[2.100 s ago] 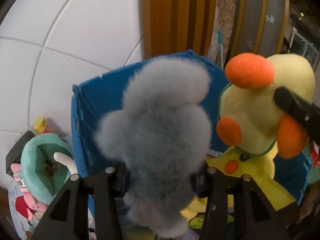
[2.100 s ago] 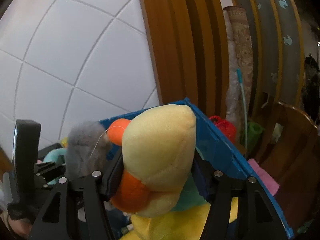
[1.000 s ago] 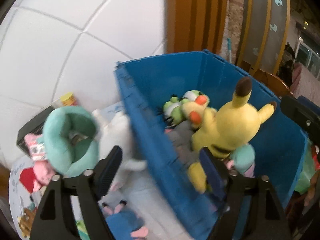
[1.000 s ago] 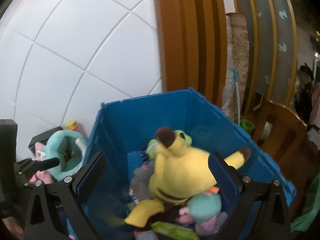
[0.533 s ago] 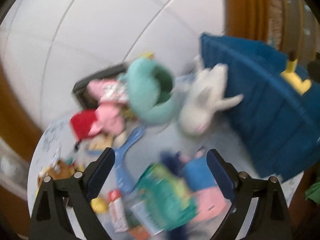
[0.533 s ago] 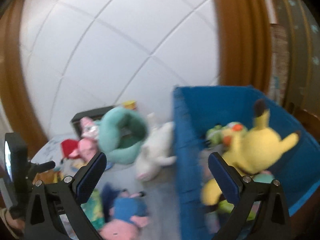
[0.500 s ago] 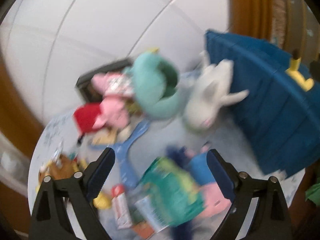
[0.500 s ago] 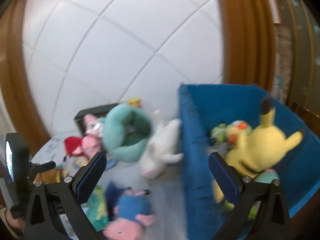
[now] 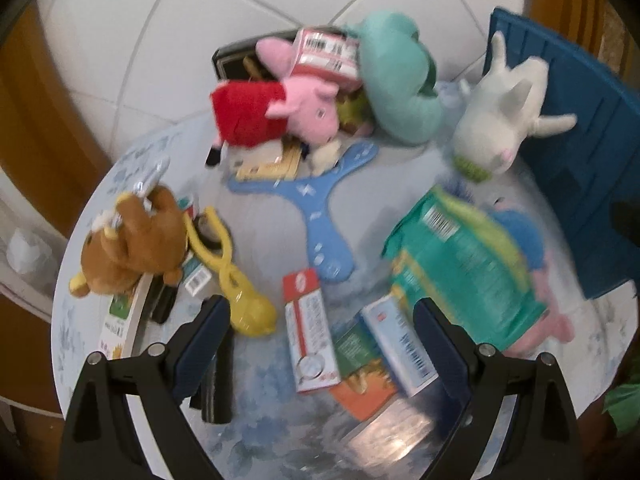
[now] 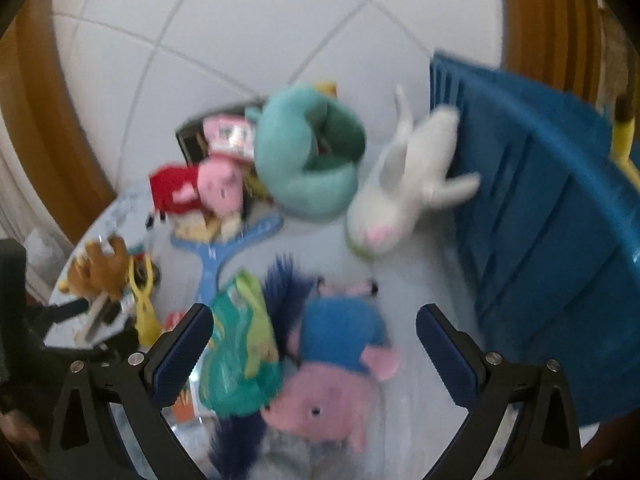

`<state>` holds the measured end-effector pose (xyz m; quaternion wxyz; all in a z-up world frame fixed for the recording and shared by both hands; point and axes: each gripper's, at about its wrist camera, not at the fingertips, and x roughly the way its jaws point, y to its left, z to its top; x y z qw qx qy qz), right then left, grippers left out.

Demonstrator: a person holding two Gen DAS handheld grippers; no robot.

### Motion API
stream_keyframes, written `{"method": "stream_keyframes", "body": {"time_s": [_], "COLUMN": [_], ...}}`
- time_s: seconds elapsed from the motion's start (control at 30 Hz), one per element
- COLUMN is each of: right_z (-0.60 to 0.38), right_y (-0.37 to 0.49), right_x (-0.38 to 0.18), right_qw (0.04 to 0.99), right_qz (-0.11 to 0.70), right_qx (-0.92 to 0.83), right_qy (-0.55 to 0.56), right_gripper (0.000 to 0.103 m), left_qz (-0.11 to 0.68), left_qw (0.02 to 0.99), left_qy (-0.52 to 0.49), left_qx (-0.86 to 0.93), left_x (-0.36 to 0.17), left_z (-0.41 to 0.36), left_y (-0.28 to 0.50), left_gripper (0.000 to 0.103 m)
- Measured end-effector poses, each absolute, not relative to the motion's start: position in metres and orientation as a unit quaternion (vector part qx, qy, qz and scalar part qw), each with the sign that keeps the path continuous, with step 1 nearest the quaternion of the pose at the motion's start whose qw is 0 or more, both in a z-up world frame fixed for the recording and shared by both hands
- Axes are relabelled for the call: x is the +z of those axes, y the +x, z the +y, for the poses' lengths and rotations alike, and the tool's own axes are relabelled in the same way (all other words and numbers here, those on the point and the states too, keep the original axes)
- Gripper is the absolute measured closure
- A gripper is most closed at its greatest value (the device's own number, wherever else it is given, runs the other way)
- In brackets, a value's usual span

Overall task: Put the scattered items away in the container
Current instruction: 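Grasp the red-white ointment box with the left tool while the right tool grasps the blue-pink plush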

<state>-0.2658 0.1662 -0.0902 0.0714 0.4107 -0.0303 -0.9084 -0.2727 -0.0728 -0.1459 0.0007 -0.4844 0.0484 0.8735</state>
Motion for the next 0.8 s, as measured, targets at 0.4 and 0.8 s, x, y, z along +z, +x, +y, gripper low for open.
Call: {"method": "stream_keyframes", "body": {"time_s": [0.4, 0.8], "right_z": [0.161, 0.165], "right_y": [-0.251, -0.280], "right_x": [-0.152, -0.152], "right_qw": [0.066, 0.064], "right_qz": [-0.069, -0.063], "right_qx": [-0.878, -0.879], "right_qy": [0.470, 0.468], "right_gripper": [0.000, 0.007], "left_qz": [0.038, 0.007], "left_qw": [-0.025, -0.018], "left_qy": [-0.536, -0.558], "left_qx": [0.843, 0.830], "left_x": [-0.208, -0.243], "left_z": [-0.123, -0.106], "left_y": [-0.261, -0.290], "left_gripper": [0.009, 0.009]}}
